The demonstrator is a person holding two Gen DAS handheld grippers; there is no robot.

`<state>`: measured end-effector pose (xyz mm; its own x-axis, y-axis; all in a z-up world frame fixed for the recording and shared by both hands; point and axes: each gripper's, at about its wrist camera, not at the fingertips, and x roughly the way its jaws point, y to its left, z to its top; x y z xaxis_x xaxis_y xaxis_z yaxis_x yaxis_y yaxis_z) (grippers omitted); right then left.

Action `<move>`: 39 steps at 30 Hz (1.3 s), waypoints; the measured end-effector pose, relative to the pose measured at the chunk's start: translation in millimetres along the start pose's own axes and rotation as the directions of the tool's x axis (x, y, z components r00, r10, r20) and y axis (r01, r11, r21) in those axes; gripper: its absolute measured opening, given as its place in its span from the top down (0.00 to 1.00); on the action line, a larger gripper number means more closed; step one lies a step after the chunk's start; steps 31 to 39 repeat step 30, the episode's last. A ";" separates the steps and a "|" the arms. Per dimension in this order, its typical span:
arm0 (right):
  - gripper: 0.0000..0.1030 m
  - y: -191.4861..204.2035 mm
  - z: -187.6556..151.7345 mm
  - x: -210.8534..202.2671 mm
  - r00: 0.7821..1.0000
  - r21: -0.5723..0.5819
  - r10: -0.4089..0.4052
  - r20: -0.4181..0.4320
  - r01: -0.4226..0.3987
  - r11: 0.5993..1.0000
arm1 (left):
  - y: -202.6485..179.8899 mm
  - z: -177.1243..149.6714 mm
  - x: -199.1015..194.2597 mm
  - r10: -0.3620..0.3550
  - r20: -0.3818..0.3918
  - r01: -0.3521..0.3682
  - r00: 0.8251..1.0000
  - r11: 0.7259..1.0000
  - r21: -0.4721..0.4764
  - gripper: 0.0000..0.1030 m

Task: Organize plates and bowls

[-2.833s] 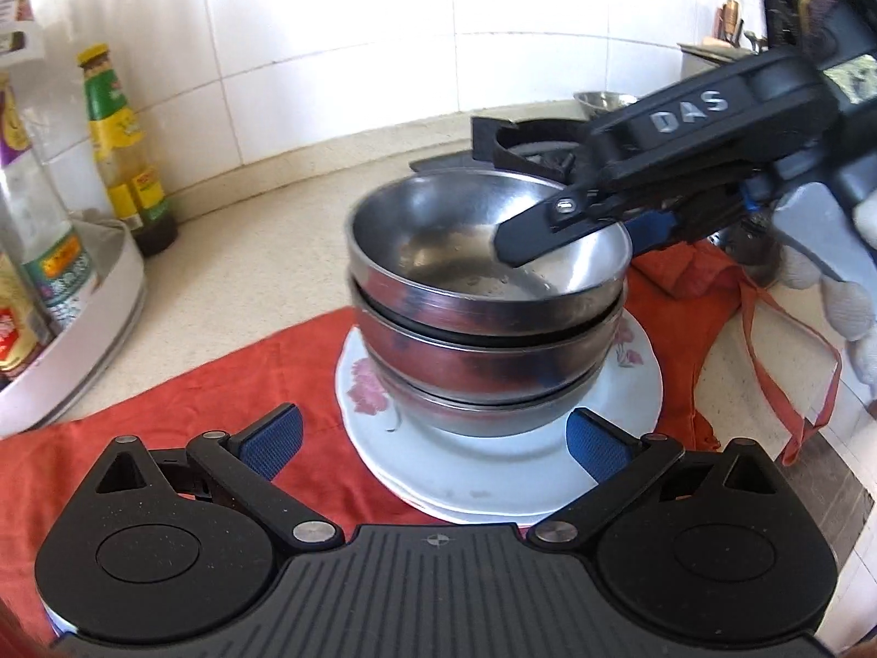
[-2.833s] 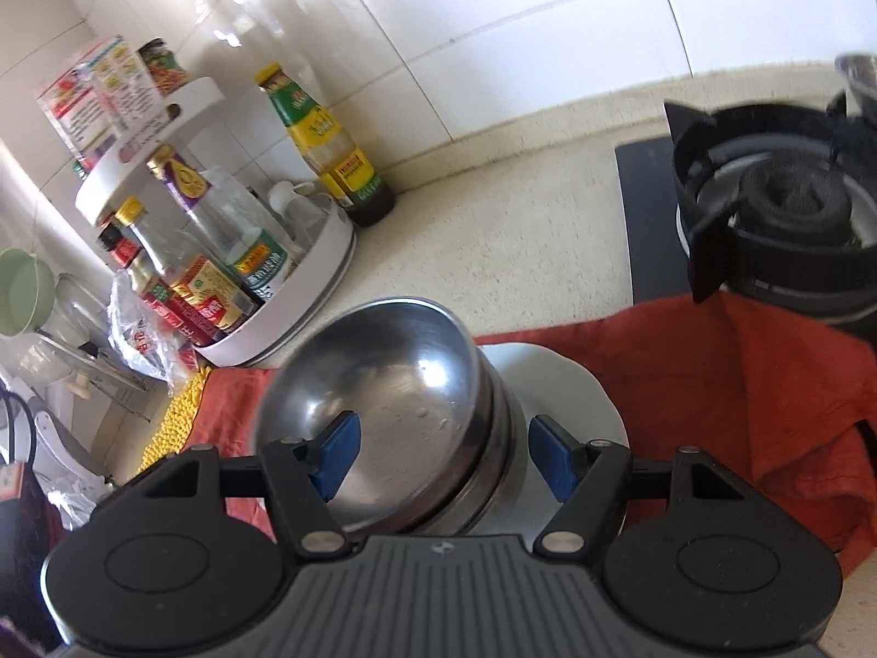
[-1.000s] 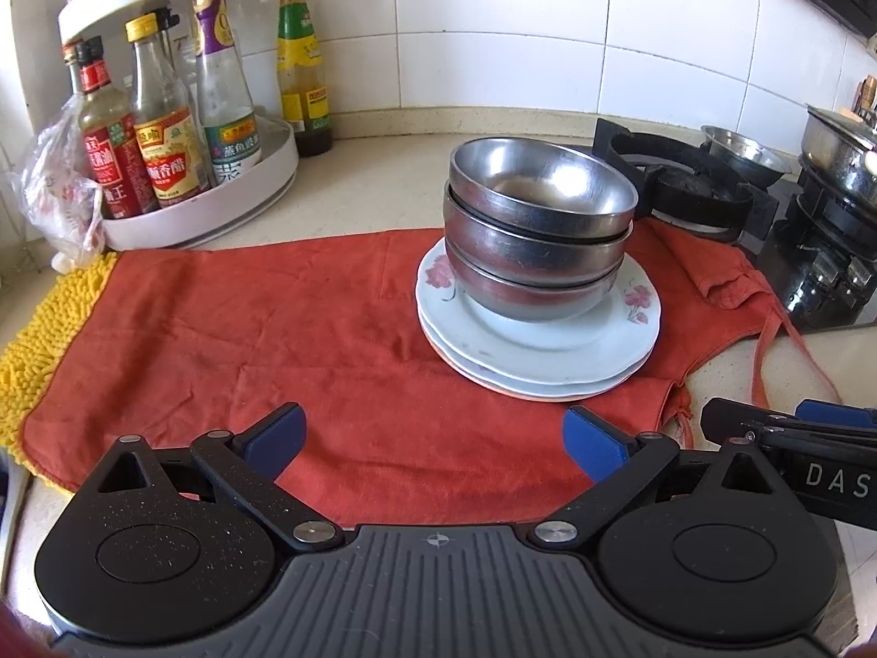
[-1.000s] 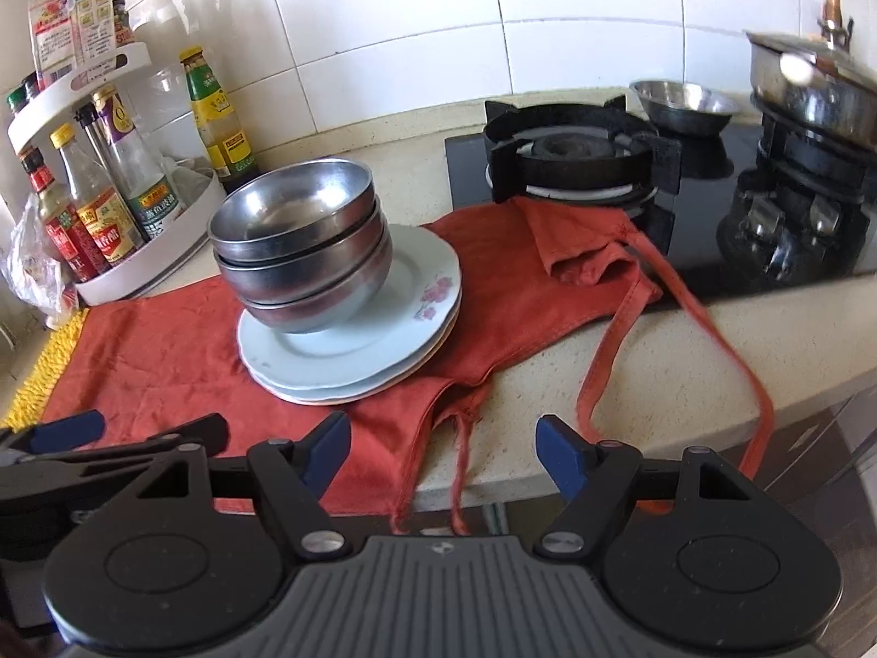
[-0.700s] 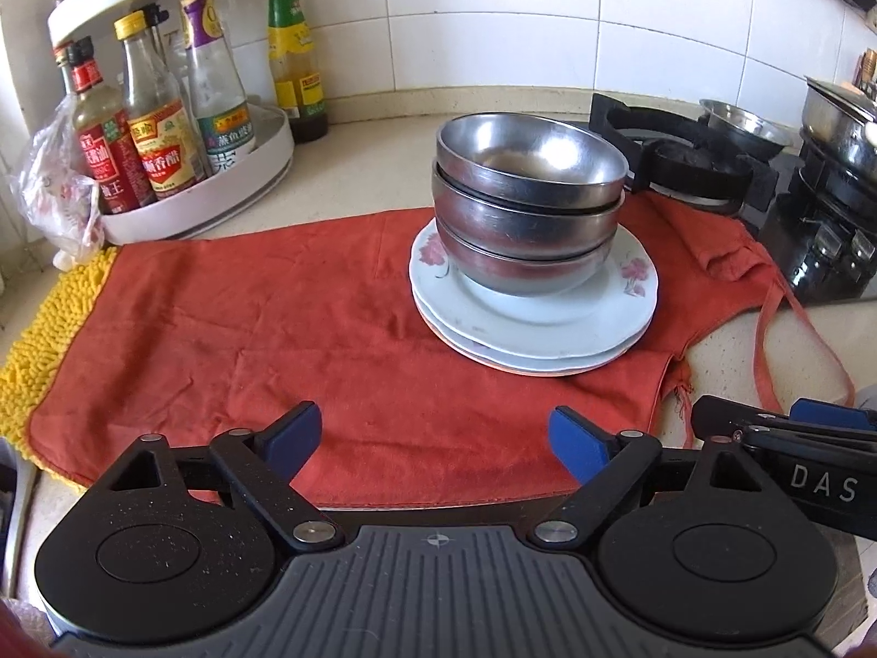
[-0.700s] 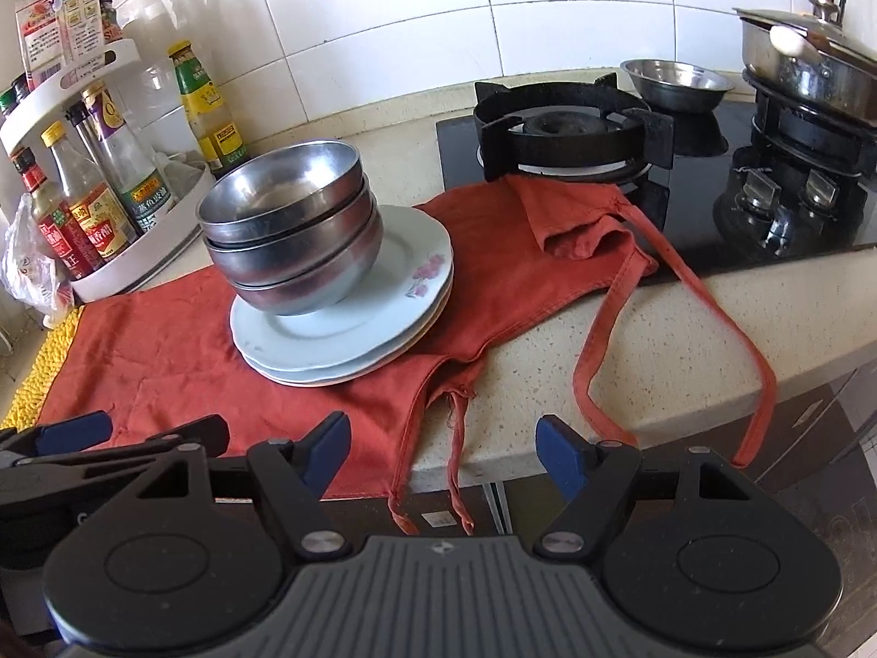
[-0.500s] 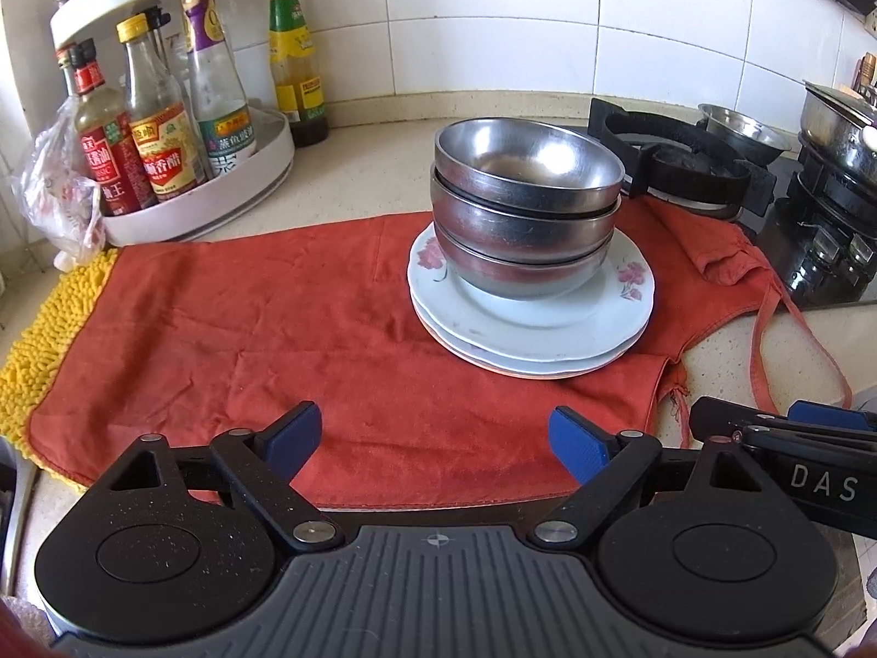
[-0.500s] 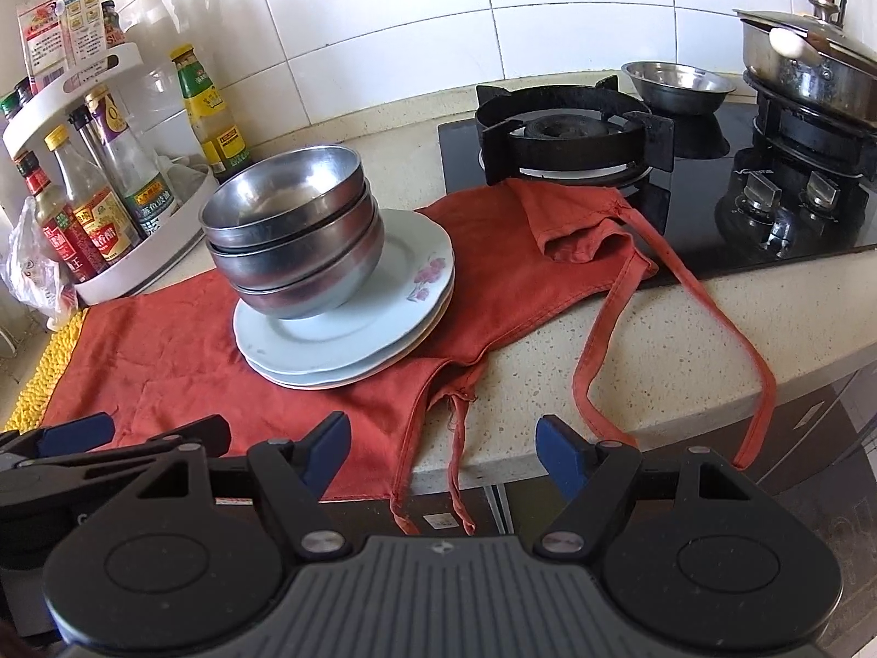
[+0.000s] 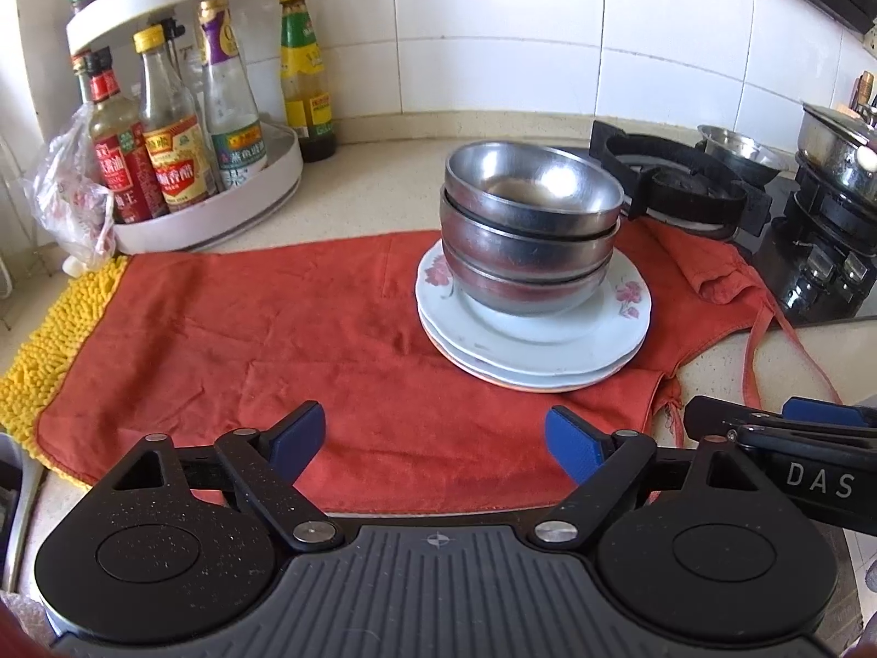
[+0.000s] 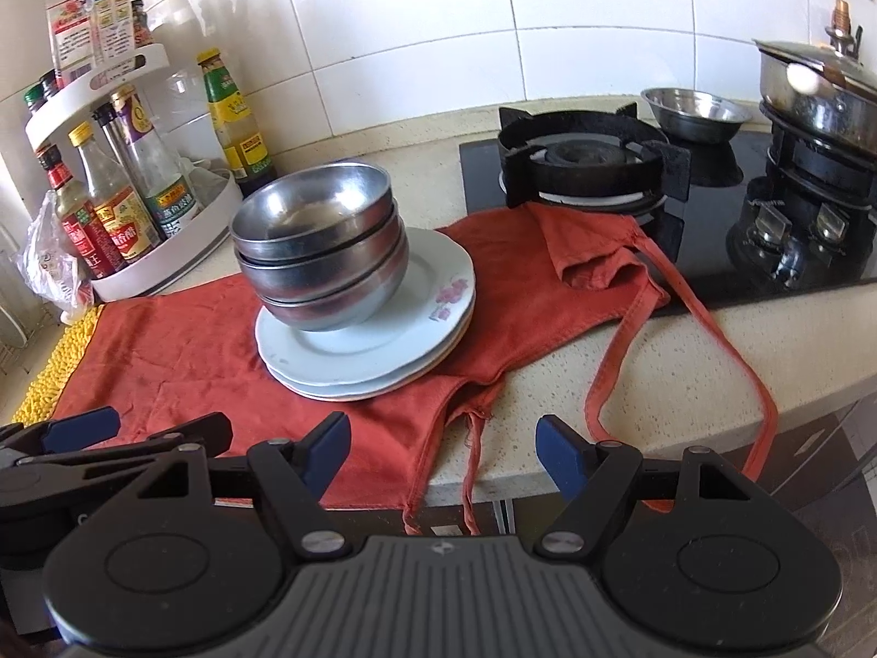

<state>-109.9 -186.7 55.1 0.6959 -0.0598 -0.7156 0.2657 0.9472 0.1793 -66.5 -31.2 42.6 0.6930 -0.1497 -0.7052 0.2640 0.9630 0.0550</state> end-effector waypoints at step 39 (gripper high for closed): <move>0.27 2.4 2.1 -2.6 1.000 -0.021 -0.003 0.004 0.003 1.000 | 4.1 0.1 -5.9 0.008 0.050 -0.009 0.999 1.000 0.015 0.10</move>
